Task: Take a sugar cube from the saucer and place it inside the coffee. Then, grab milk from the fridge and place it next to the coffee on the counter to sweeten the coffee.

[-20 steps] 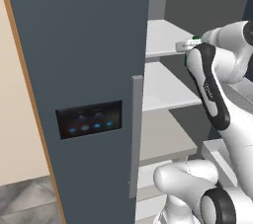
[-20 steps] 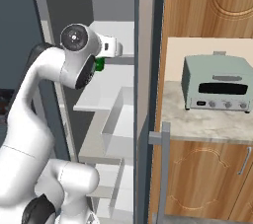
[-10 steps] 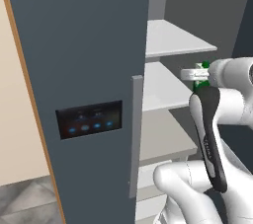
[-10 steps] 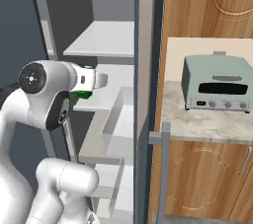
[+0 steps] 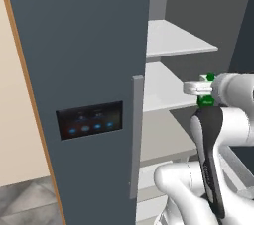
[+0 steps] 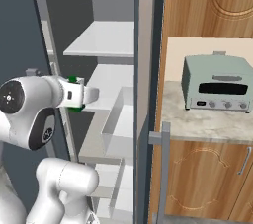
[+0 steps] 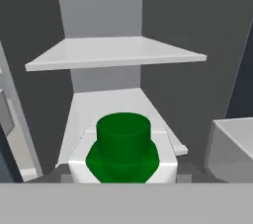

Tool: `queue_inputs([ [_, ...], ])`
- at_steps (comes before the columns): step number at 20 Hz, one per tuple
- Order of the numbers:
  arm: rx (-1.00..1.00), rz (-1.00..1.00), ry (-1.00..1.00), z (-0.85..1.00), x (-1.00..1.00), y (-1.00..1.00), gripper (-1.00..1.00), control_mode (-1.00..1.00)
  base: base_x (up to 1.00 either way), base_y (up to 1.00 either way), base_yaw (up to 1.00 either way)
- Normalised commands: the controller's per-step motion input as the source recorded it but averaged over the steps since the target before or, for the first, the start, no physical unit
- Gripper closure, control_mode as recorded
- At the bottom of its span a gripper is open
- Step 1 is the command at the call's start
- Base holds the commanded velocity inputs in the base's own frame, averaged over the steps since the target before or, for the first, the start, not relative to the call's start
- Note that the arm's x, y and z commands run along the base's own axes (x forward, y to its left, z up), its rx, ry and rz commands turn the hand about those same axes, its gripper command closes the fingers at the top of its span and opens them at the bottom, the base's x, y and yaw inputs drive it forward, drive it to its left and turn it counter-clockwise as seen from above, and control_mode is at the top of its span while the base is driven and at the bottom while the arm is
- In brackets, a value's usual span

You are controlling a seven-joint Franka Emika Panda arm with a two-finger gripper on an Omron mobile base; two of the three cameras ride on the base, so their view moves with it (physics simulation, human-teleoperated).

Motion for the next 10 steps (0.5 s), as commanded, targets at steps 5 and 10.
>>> queue_inputs([
  [5, 0.00, 0.00, 0.00, 0.00, 0.00, 0.00, 1.00, 1.00, -0.65, 0.02, -0.21],
  [10, 0.00, 0.00, 0.00, 0.00, 0.00, 0.00, 1.00, 1.00, -1.00, 0.00, -0.20],
])
